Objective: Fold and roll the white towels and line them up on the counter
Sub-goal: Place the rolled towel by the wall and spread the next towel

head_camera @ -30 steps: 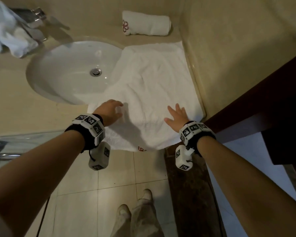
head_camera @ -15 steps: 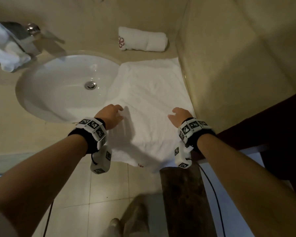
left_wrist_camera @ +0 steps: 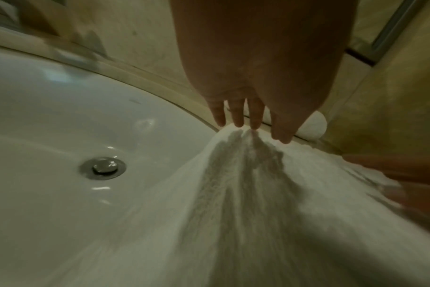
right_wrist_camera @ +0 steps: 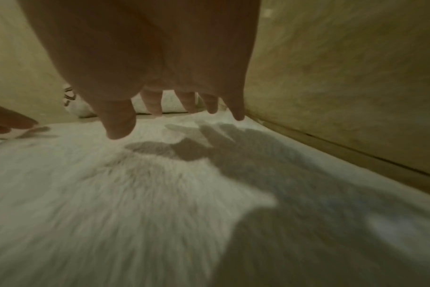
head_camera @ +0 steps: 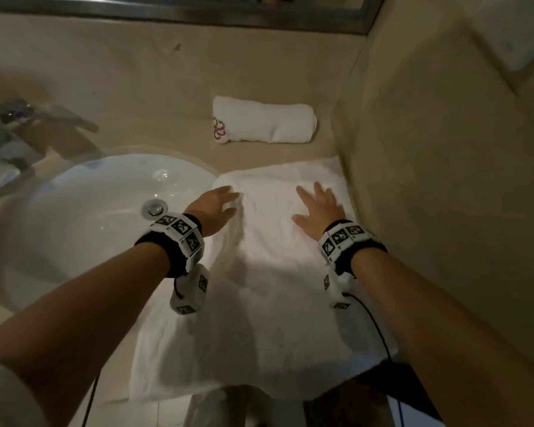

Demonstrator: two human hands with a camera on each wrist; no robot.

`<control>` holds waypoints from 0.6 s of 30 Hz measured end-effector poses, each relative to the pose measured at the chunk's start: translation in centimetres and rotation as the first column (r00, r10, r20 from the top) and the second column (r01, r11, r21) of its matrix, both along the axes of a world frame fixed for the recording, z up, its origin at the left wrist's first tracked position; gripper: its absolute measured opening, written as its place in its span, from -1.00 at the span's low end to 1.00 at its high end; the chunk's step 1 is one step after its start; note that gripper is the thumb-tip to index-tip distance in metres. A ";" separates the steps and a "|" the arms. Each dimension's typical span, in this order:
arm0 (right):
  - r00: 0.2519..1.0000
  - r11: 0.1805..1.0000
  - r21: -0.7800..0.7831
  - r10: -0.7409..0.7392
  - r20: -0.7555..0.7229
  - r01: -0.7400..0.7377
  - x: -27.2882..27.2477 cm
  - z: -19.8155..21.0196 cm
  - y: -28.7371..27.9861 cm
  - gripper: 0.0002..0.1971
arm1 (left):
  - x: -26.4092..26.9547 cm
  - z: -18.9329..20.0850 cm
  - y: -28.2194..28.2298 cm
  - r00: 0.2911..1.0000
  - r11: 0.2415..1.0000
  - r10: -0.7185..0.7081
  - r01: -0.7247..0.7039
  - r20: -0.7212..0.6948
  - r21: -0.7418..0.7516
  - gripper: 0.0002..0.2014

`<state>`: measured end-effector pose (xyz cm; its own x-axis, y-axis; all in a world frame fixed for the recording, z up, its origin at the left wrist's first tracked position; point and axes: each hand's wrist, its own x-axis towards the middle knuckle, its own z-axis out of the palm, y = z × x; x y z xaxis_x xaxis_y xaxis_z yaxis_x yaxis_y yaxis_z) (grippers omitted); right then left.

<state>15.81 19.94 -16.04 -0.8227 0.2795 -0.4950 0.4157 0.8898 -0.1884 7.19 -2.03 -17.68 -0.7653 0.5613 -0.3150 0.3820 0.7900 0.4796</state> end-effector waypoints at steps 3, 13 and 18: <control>0.996 1.000 -0.016 0.003 0.084 -0.002 -2.4 -0.7 0.5 -0.30 | -2.1 -0.6 1.8 0.990 0.991 -0.135 0.136 -0.038 0.011 -0.60; 0.993 1.000 -0.017 -0.021 0.116 0.023 -6.3 -1.7 2.6 -0.27 | -6.5 -1.0 3.9 0.939 0.937 -0.327 0.306 -0.110 -0.168 -0.54; 0.993 0.999 -0.015 -0.042 0.109 0.044 -8.4 -2.1 3.5 -0.27 | -7.9 -0.2 5.5 0.934 0.921 -0.324 0.275 -0.151 -0.277 -0.49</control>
<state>7.38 23.43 -18.10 -0.7513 0.3037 -0.5859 0.4720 0.8678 -0.1554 -0.76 3.52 -17.86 -0.6328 0.6963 -0.3389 0.6834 0.7079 0.1785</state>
